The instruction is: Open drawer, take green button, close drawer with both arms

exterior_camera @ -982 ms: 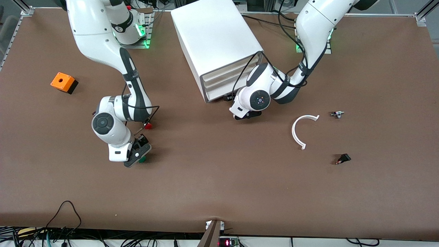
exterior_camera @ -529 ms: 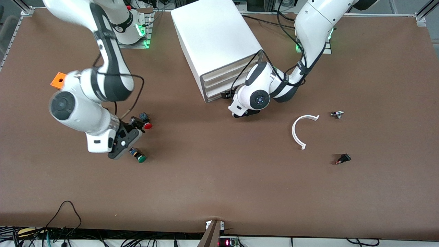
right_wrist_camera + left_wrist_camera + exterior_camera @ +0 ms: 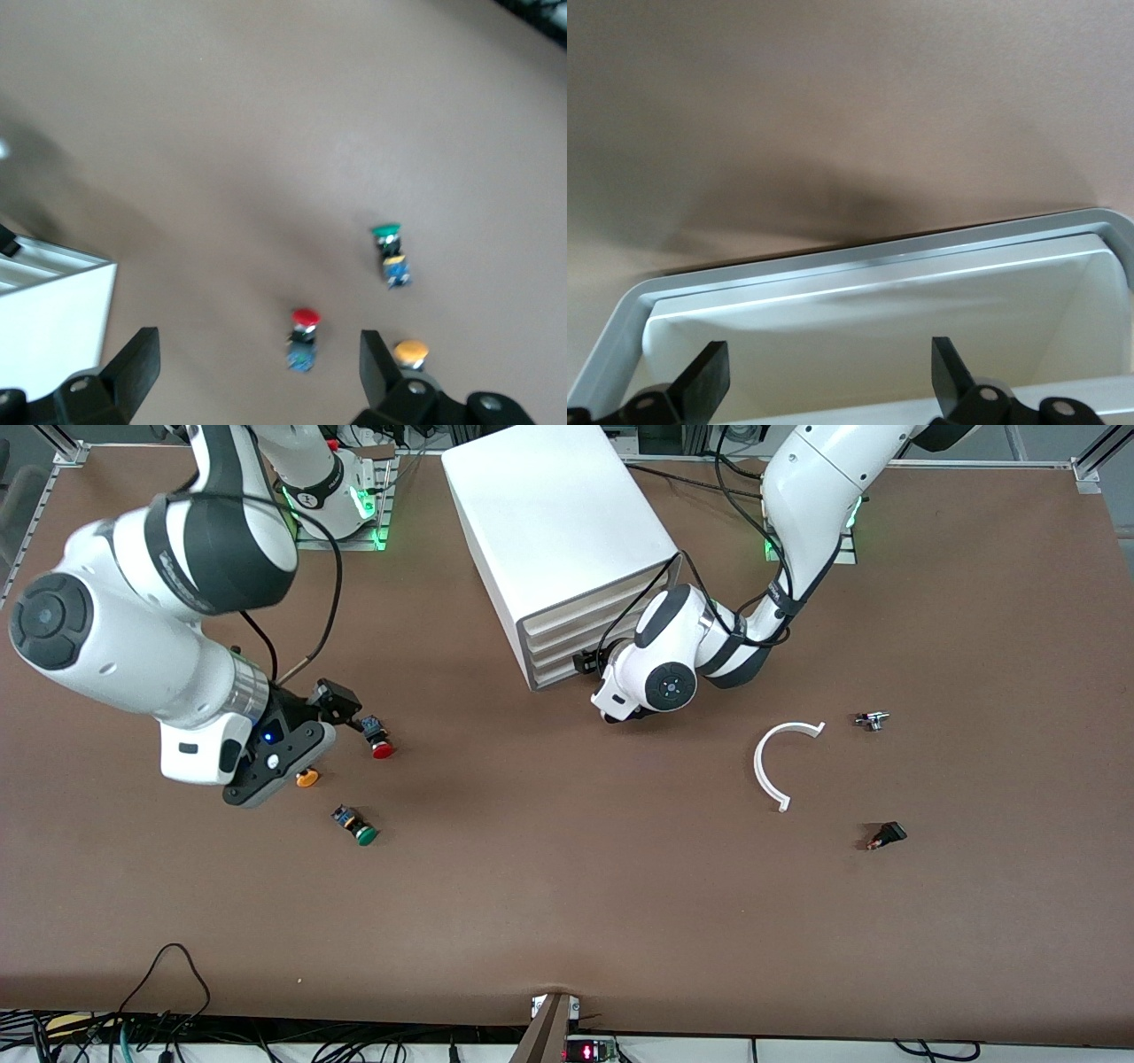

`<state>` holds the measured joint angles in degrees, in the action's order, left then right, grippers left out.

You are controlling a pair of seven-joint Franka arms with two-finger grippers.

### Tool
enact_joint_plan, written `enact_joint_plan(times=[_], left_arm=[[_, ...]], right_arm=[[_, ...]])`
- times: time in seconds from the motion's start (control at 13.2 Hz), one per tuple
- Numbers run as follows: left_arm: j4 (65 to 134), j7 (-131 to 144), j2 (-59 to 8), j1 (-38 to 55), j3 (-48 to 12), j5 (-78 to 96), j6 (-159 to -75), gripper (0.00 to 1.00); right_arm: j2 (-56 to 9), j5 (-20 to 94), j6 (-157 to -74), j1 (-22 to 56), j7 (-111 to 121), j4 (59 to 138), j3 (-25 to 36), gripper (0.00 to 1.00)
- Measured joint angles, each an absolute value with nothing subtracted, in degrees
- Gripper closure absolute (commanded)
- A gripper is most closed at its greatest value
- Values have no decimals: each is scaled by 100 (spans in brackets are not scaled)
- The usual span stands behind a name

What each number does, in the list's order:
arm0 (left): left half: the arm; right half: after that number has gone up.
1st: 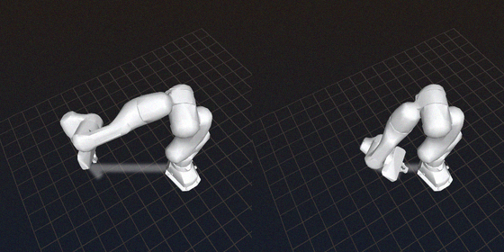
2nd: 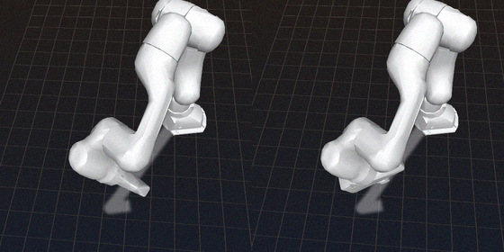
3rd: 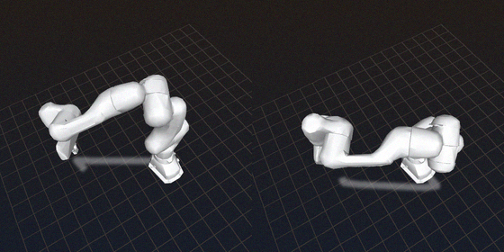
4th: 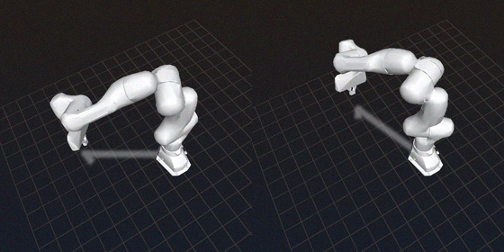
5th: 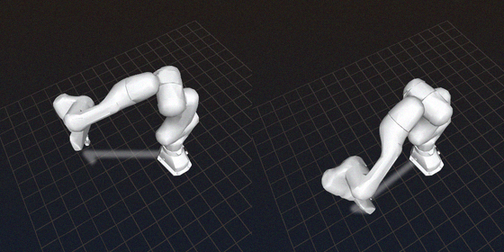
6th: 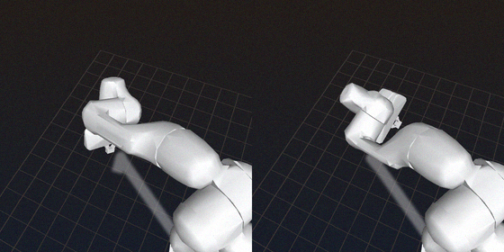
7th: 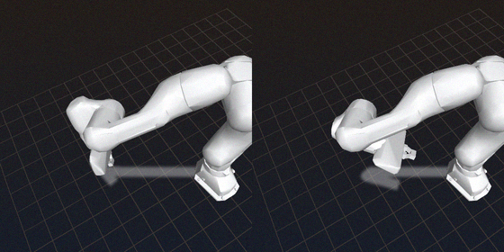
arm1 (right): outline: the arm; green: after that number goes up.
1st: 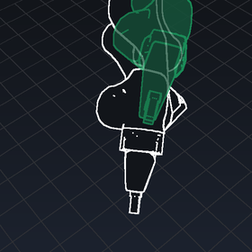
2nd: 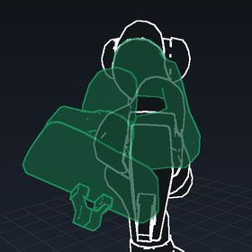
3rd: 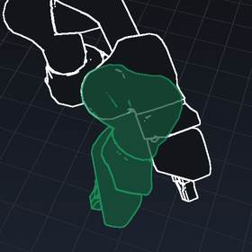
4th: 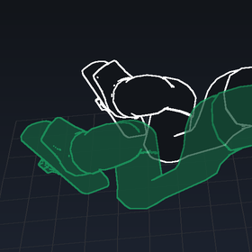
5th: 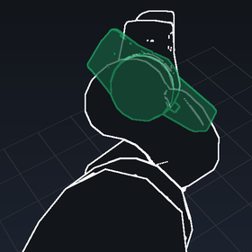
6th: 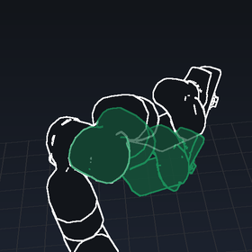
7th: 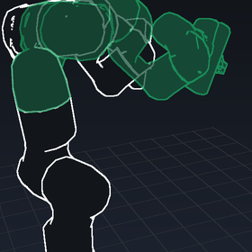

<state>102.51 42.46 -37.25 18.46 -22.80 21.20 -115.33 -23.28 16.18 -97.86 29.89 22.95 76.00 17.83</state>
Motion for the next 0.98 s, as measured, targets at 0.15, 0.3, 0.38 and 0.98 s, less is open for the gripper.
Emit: enact_joint_plan(times=[0.15, 0.3, 0.38, 0.98], left_arm=[[10245, 4243, -3724, 1817, -2283, 2120, -11471, 0], [10179, 4239, -3714, 1782, -2287, 2122, -11449, 0], [10085, 4239, -3704, 1755, -2289, 2123, -11448, 0], [8583, 4215, -3535, 958, -2264, 368, -10615, 0]], right_arm=[[-2251, 1028, -9700, 3143, 1873, 7553, 1748, 0], [-2201, 496, -9605, 3166, 1717, 7575, 1753, 0], [-2183, 336, -9509, 3067, 1686, 7581, 1787, 0], [-1499, 243, -9171, 749, 2030, 8046, 998, 0]])
